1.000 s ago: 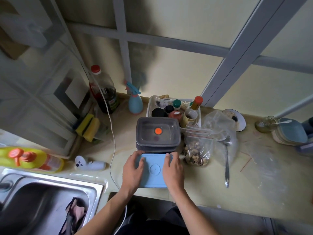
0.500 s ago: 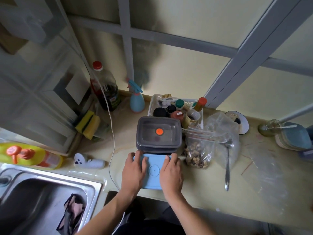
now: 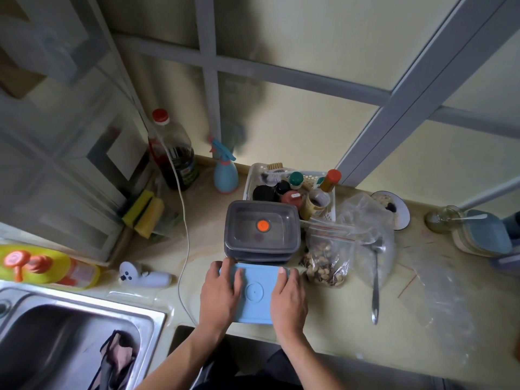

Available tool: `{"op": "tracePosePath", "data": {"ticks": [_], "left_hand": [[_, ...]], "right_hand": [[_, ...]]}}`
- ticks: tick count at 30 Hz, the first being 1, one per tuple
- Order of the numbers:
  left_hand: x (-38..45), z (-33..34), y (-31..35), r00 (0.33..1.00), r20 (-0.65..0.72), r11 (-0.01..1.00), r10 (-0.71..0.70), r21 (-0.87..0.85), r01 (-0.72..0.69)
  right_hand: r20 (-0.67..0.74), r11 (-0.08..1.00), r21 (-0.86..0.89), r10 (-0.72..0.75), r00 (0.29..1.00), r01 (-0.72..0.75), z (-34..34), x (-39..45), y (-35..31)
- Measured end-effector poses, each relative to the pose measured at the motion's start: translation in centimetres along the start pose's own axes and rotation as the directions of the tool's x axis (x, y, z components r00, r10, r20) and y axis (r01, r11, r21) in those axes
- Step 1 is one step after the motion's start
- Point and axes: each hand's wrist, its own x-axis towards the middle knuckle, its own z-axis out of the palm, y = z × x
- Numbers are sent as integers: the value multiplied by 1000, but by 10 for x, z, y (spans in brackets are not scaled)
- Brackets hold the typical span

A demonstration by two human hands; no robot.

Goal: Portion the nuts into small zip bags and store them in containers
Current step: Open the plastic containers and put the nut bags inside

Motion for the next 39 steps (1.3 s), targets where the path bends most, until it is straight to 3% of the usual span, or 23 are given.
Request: {"op": "tracePosePath", "data": {"ticks": [4, 7, 9, 12, 14, 16, 18, 22, 27, 31, 39], "left_hand": [[-1, 0, 1, 998, -63, 999, -6, -34, 3], [-2, -3, 3, 993, -108, 999, -35, -41, 31], [2, -9, 6, 988, -149, 999, -44, -18, 42], [20, -20, 18, 984, -163, 995, -75, -76, 64], [32, -27, 27, 990, -116, 985, -78, -163, 58], [42, -32, 36, 990, -103, 970, -99, -233, 73], [48, -33, 40, 981, -110, 955, -159, -270, 124], [56, -39, 54, 965, -172, 925, -200, -358, 128], [31, -52, 61, 956, -249, 908, -156, -417, 40], [-13, -52, 42, 951, -250, 874, -184, -484, 42], [-63, -38, 28, 925, -195, 884, -327, -410, 227]], "right_hand": [[39, 998, 45, 30, 999, -32, -2, 1, 1], [139, 972, 163, 147, 979, -169, -7, 7, 4], [100, 942, 272, 177, 979, -198, -16, 16, 4], [48, 941, 311, 121, 992, -130, -35, 44, 1], [148, 919, 374, 73, 986, -123, -52, 62, -8], [301, 866, 453, 74, 951, -211, -63, 74, -18], [341, 833, 493, 81, 936, -251, -67, 78, -24], [197, 862, 487, 50, 979, -142, -68, 73, -26], [136, 824, 539, 122, 983, -177, -77, 39, -28], [19, 893, 440, 101, 995, -99, -85, -5, -13], [170, 935, 332, 74, 983, -128, -80, -40, 17]]}}
